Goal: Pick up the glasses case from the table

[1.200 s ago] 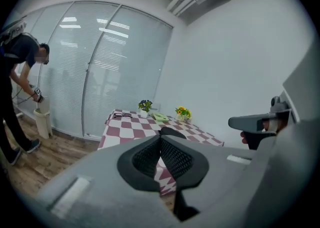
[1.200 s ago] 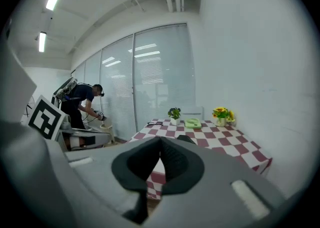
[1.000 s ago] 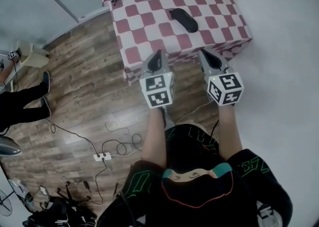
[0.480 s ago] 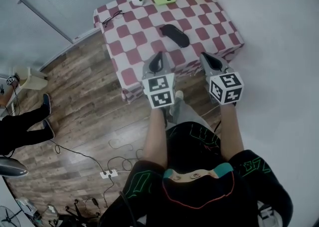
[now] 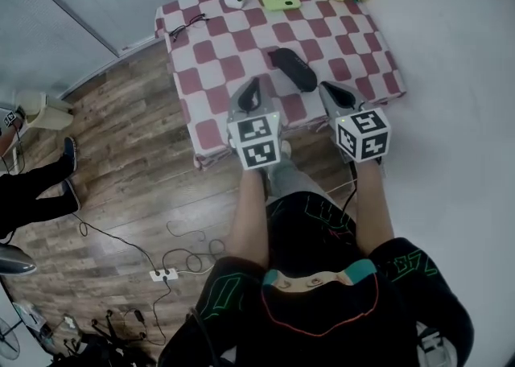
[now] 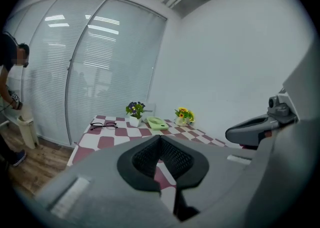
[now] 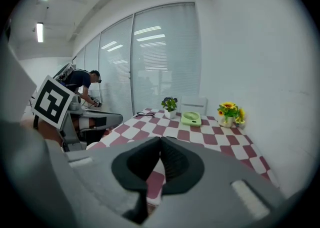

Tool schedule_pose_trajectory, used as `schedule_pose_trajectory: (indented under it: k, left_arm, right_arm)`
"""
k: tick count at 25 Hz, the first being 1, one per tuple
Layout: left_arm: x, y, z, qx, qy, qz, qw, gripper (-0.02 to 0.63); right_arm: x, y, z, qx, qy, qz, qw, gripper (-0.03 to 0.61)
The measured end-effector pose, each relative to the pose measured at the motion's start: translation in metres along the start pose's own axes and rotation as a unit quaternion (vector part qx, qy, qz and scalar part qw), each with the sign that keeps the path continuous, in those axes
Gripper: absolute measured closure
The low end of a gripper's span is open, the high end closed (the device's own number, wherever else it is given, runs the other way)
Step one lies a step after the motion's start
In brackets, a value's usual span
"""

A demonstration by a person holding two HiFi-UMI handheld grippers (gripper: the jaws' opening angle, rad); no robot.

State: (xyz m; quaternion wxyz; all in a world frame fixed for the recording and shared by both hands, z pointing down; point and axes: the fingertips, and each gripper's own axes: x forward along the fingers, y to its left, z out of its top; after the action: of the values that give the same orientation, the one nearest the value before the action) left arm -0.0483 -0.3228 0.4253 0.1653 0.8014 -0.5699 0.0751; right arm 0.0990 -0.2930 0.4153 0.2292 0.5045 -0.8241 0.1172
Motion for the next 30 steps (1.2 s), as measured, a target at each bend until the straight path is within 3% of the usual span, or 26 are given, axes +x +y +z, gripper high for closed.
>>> schedule_pose_trajectory:
  k: [3, 7, 13, 19, 21, 24, 27, 30]
  left_arm:
    - [0.013, 0.012, -0.012, -0.017, 0.019, 0.023, 0.9994, 0.604]
    - [0.036, 0.019, -0.029, -0.044, 0.043, 0.045, 0.9971, 0.604]
    - [0.066, 0.024, -0.048, 0.012, 0.083, 0.068, 0.9942, 0.604]
    - [0.089, 0.032, -0.062, 0.004, 0.107, 0.088, 0.9903, 0.604]
    - [0.098, 0.031, -0.062, 0.013, 0.112, 0.092, 0.9893, 0.604]
    - [0.108, 0.037, -0.058, 0.018, 0.115, 0.11, 0.9871, 0.603]
    - [0.117, 0.04, -0.056, 0.016, 0.12, 0.122, 0.9851, 0.603]
    - [0.121, 0.043, -0.056, 0.018, 0.129, 0.135, 0.9822, 0.604]
  right_arm:
    - [0.024, -0.007, -0.004, -0.005, 0.026, 0.018, 0.999, 0.575]
    - [0.057, -0.017, -0.019, -0.058, 0.084, 0.022, 0.995, 0.575]
    - [0.095, -0.021, -0.037, -0.081, 0.124, 0.051, 0.988, 0.574]
    - [0.124, -0.029, -0.046, -0.072, 0.137, 0.086, 0.984, 0.574]
    - [0.13, -0.03, -0.047, -0.068, 0.144, 0.107, 0.981, 0.481]
    - [0.14, -0.033, -0.048, -0.066, 0.151, 0.137, 0.977, 0.47]
    - [0.149, -0.031, -0.056, -0.053, 0.171, 0.176, 0.968, 0.364]
    - [0.157, -0.025, -0.065, -0.044, 0.197, 0.213, 0.956, 0.301]
